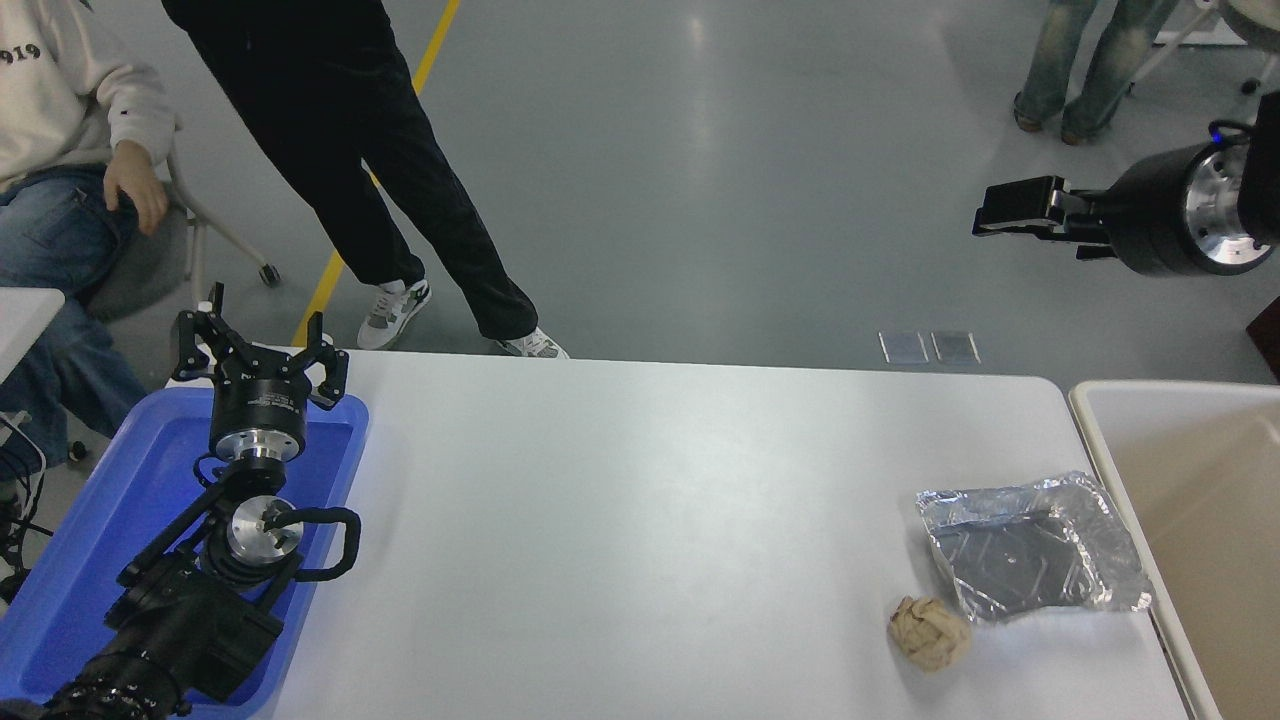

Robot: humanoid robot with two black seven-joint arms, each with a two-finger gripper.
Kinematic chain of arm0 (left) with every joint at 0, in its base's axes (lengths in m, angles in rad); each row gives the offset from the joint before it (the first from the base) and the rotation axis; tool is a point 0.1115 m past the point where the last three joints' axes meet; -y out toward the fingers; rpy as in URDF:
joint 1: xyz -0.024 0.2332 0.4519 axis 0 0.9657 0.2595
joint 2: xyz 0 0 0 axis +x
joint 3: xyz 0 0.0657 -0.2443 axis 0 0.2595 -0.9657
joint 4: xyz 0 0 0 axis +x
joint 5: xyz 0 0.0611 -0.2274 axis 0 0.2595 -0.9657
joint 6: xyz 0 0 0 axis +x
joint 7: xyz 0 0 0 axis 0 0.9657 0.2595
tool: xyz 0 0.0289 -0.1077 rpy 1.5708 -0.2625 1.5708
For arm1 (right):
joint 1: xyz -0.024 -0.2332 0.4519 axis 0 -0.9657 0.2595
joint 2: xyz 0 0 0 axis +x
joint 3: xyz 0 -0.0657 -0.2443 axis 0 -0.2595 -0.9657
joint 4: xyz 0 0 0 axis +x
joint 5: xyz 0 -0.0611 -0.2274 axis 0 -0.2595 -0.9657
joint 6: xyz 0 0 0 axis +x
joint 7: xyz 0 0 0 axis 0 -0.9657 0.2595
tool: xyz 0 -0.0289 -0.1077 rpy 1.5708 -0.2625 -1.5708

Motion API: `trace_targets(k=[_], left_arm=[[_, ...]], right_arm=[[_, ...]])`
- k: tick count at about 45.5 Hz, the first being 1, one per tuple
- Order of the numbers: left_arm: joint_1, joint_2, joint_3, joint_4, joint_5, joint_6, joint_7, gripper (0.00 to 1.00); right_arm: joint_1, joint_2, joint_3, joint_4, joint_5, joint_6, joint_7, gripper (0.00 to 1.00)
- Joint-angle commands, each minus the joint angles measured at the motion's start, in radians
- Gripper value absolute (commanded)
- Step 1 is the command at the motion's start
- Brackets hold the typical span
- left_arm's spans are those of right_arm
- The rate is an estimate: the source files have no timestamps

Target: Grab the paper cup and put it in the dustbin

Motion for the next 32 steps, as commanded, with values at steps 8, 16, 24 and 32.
trace_targets(k=[8, 16, 24, 32], left_arm=[[0.000, 0.000, 0.000, 0.000, 0.001, 0.000, 0.000, 0.99], [0.000, 0.000, 0.000, 0.000, 0.000, 0.000, 0.000, 0.99], [0.000, 0.000, 0.000, 0.000, 0.000, 0.000, 0.000, 0.99], [0.000, 0.000, 0.000, 0.000, 0.000, 0.000, 0.001, 0.99]], right_arm=[[0.033, 0.155, -0.009, 0.116, 0.055, 0.181, 0.002, 1.00], [0.031, 0.146, -0.009, 0.121, 0.075, 0.297, 0.002, 1.00], [0.039, 0.119, -0.008, 0.121, 0.080, 0.445, 0.002, 1.00], [0.045, 0.129, -0.006, 0.110, 0.085, 0.466, 0.002, 1.00]])
